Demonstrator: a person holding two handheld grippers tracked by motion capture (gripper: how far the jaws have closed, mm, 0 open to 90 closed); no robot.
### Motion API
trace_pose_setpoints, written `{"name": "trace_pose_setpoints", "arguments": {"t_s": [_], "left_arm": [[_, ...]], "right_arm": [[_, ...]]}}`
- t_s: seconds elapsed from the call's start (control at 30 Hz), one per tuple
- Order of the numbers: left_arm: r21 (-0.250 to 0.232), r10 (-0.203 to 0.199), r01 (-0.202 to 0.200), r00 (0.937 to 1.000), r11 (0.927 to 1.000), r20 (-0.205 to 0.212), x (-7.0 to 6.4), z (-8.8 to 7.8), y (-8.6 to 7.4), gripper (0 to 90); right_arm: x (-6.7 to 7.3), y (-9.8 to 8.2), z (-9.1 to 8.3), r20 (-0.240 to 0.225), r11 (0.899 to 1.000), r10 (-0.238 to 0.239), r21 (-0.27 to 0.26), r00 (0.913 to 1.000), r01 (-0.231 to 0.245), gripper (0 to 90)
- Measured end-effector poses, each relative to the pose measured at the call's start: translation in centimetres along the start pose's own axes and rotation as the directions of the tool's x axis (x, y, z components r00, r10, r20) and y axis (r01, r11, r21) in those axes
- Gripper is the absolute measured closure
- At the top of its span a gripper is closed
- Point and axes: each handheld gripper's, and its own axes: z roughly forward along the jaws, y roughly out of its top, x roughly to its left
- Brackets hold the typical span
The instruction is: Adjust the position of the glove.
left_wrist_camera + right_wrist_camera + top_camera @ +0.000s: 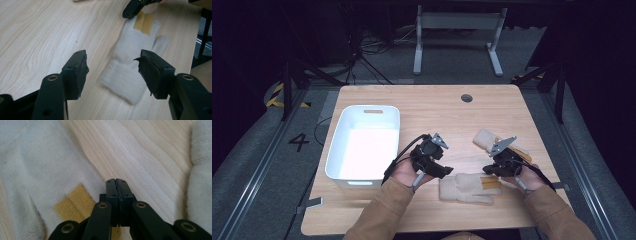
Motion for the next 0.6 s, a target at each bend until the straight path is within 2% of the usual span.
{"name": "trace_pose_setpoints", "arguments": {"t_s": [0.07,0.1,0.17,0.3,0.33,0.37,0.4,0.47,0.6], "left_arm": [[0.000,0.003,-0.003,1.0000,1.0000,-0.005,0.1,0.0,0.0,40.2],[-0.002,-0.001,0.001,1.0000,1.0000,-0.008,0.1,-0.1,0.0,40.1],[-0.012,-0.015,0.014,0.9998,0.9998,-0.010,0.2,-0.1,0.0,40.1],[-0.035,-0.042,0.042,0.9991,0.9985,-0.001,0.7,-0.3,0.1,40.1],[-0.036,-0.046,0.046,0.9989,0.9983,-0.003,0.7,-0.3,0.1,40.1],[-0.042,-0.047,0.046,0.9989,0.9980,-0.003,0.7,-0.3,0.1,40.1],[-0.042,-0.047,0.046,0.9989,0.9980,-0.003,0.7,-0.3,0.1,40.1],[-0.045,-0.045,0.045,0.9990,0.9980,-0.006,0.7,-0.4,0.0,40.1],[-0.046,-0.049,0.048,0.9988,0.9978,-0.009,0.8,-0.5,-0.1,40.0]], "right_arm": [[0.0,0.0,-0.1,0.004,1.000,0.001,-0.010,1.0000,-0.001,89.2],[0.1,0.1,-0.6,0.006,0.999,0.001,-0.039,1.0000,-0.001,89.1],[0.1,0.1,-0.7,0.007,0.999,0.004,-0.053,1.0000,-0.003,89.0],[0.3,0.2,-1.9,0.026,0.992,0.007,-0.125,0.9996,-0.004,87.8],[0.3,0.2,-2.3,0.034,0.989,0.009,-0.148,0.9994,-0.004,86.5],[0.3,0.1,-3.1,0.056,0.981,0.021,-0.194,0.9982,-0.010,82.4],[0.3,0.1,-3.1,0.056,0.981,0.021,-0.194,0.9982,-0.010,82.4],[0.0,0.0,-3.8,0.072,0.971,0.042,-0.236,0.9965,-0.024,78.9],[-0.6,-0.2,-4.9,0.089,0.960,0.079,-0.276,0.9928,-0.052,72.7]]}}
